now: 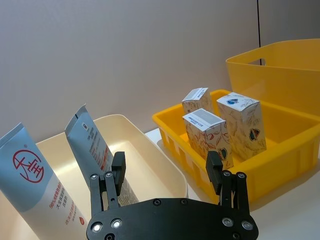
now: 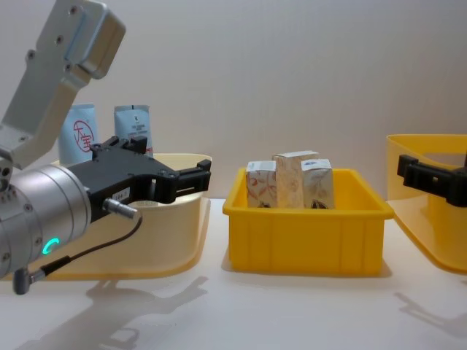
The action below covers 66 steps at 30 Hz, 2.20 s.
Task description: Bimanual collaborative sorting of washing and personal care products
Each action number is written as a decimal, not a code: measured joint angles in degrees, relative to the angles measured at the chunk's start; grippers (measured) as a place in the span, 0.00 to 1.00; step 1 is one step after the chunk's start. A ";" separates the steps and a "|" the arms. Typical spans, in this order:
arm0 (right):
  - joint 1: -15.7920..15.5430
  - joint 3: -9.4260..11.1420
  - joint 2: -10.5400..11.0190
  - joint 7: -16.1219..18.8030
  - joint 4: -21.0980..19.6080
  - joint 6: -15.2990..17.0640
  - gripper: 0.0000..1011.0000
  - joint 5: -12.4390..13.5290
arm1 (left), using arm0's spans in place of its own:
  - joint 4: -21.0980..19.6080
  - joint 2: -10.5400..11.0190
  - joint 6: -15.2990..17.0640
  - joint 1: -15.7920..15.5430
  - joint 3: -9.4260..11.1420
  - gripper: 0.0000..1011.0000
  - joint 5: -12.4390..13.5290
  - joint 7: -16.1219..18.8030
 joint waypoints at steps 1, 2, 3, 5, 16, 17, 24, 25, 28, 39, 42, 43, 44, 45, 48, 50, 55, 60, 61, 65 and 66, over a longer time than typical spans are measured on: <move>0.00 0.00 0.00 0.00 0.00 0.00 0.99 0.00 | 0.00 0.00 0.00 0.00 0.00 0.99 0.00 0.00; 0.00 0.00 0.00 0.00 0.00 0.00 0.99 0.00 | 0.00 0.00 0.00 0.00 0.00 0.99 0.00 0.00; 0.00 0.00 0.00 0.00 0.00 0.00 0.99 0.00 | 0.00 0.00 0.00 0.00 0.00 0.99 0.00 0.00; 0.00 0.00 0.00 0.00 0.00 0.00 0.99 0.00 | 0.00 0.00 0.00 0.00 0.00 0.99 0.00 0.00; 0.00 0.00 0.00 0.00 0.00 0.00 0.99 0.00 | 0.00 0.00 0.00 0.00 0.00 0.99 0.00 0.00; 0.00 0.00 0.00 0.00 0.00 0.00 0.99 0.00 | 0.00 0.00 0.00 0.00 0.00 0.99 0.00 0.00; 0.00 0.00 0.00 0.00 0.00 0.00 0.99 0.00 | 0.00 0.00 0.00 0.00 0.00 0.99 0.00 0.00; 0.00 0.00 0.00 0.00 0.00 0.00 0.99 0.00 | 0.00 0.00 0.00 0.00 0.00 0.99 0.00 0.00; 0.00 0.00 0.00 0.00 0.00 0.00 0.99 0.01 | 0.00 0.00 0.00 0.00 0.00 0.99 0.00 0.00; 0.00 0.00 0.00 0.00 0.00 0.00 0.99 0.00 | 0.00 0.00 0.00 0.00 0.00 0.99 0.00 0.00; 0.00 0.00 0.00 0.00 0.00 0.00 0.99 0.00 | 0.00 0.00 0.00 0.00 0.00 0.99 0.00 0.00; 0.00 0.00 0.00 0.00 0.00 0.00 0.99 0.01 | 0.00 0.00 0.00 0.00 0.00 0.99 0.00 0.00; 0.00 0.00 0.00 0.00 0.00 0.00 0.99 0.00 | 0.00 0.00 0.00 0.00 0.00 0.99 0.00 0.00; 0.00 0.00 0.00 0.00 0.00 0.00 0.99 0.01 | 0.00 0.00 0.00 0.00 0.00 0.99 0.00 0.00; 0.00 0.00 0.00 0.00 0.00 0.00 0.99 0.00 | 0.00 0.00 0.00 0.00 0.00 0.99 0.00 0.00; 0.00 0.00 0.00 0.00 0.00 0.00 0.99 0.00 | 0.00 0.00 0.00 0.00 0.00 0.99 0.00 0.00; 0.00 0.00 0.00 0.00 0.00 0.00 0.99 0.00 | 0.00 0.00 0.00 0.00 0.00 0.99 0.00 0.00; 0.00 0.00 0.00 0.00 0.00 0.00 0.99 0.00 | 0.00 0.00 0.00 0.00 0.00 0.99 0.00 0.00; 0.00 0.00 0.00 0.00 0.00 0.00 0.99 0.00 | 0.00 0.00 0.00 0.00 0.00 0.99 0.00 0.00; 0.00 0.00 0.00 0.00 0.00 0.00 0.99 0.00 | 0.00 0.00 0.00 0.00 0.00 0.99 0.00 0.00; 0.00 0.00 0.00 0.00 0.00 0.00 0.99 0.01 | 0.00 0.00 0.00 0.00 0.00 0.99 0.00 0.00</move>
